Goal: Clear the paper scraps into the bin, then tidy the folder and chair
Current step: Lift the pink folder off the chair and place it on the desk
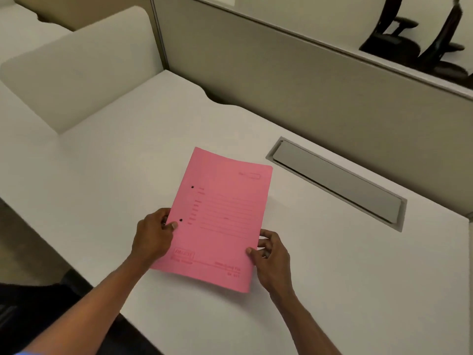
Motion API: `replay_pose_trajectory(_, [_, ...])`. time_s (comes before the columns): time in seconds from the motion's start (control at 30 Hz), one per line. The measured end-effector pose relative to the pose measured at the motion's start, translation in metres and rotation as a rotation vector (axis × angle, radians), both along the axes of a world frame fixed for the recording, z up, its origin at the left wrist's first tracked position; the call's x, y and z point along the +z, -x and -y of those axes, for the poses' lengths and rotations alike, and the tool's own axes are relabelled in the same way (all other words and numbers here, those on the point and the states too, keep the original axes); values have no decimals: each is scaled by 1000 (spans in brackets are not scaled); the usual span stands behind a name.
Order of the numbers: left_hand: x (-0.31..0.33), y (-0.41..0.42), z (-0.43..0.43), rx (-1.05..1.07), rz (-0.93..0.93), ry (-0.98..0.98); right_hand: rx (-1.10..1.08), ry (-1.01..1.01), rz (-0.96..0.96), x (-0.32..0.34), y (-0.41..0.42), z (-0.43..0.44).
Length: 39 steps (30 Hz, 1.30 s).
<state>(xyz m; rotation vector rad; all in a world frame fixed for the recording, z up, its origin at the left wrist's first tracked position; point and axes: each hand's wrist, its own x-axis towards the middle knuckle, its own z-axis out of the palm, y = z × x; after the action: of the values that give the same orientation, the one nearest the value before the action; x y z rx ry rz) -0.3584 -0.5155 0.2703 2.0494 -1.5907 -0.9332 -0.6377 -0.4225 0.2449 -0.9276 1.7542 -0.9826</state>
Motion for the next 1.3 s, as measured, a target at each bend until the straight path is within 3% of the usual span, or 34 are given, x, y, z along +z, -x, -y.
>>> replay_pose_trajectory(0.43, [-23,62,202,-33,129,22,-44,13,-44,-34,34,174])
replay_pose_trajectory(0.8, [-50,86,296,-84,271,86,-73,34,-143,-53,29,253])
replay_pose_trajectory(1.3, [-71,122,346,-242,488,150,-51,-143,-595,-51,15,289])
